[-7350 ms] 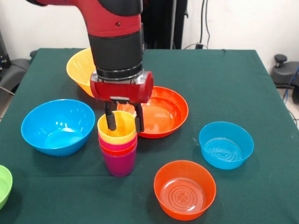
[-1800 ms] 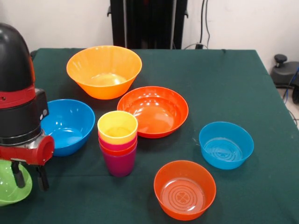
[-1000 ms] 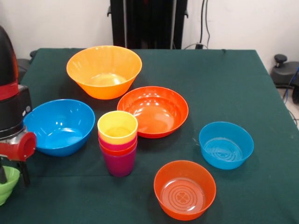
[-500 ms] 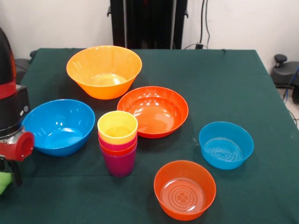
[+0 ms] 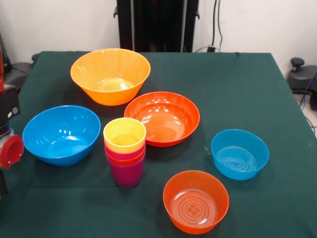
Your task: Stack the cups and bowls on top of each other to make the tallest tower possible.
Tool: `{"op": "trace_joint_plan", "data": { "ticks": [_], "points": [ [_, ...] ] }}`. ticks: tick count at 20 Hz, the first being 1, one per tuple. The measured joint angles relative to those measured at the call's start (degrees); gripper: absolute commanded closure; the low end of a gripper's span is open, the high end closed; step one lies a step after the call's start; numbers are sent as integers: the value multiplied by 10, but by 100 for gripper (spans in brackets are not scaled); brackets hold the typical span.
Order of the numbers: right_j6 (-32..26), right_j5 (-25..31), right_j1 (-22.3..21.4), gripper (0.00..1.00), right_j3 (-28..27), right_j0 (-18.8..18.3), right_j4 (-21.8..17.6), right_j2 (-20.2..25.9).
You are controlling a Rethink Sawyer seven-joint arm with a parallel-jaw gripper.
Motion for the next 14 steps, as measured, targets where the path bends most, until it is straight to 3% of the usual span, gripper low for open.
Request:
{"op": "trace_joint_plan", "data": {
  "ticks": [14],
  "points": [
    [0,5,-9,100,13,0,5,0]
  ]
}}
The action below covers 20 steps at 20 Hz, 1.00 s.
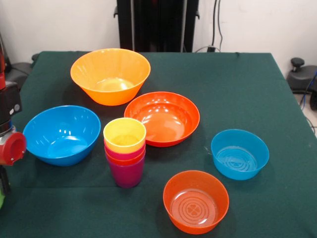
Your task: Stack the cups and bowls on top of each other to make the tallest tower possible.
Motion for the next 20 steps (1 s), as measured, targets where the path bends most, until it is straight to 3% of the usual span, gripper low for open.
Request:
{"op": "trace_joint_plan", "data": {
  "ticks": [20],
  "points": [
    [0,42,-49,100,52,2,4,0]
  ]
}}
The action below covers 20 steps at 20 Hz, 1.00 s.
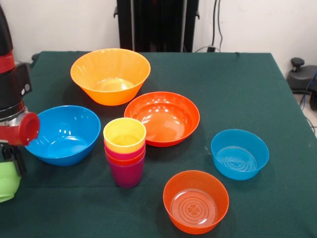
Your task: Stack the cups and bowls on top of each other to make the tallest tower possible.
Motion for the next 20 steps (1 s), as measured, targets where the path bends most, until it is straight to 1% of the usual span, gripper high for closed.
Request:
{"op": "trace_joint_plan", "data": {
  "ticks": [10,20],
  "points": [
    [0,38,-39,100,25,1,6,0],
    [0,109,-98,100,33,12,26,-7]
  ]
}}
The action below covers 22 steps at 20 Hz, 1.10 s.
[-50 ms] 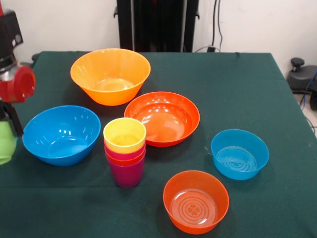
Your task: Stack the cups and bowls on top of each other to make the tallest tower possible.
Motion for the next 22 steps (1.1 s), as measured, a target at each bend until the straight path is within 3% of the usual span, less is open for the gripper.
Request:
{"op": "trace_joint_plan", "data": {
  "ticks": [11,22],
  "points": [
    [3,56,-64,100,20,32,51,-24],
    [50,106,-113,100,30,77,103,-69]
  ]
}}
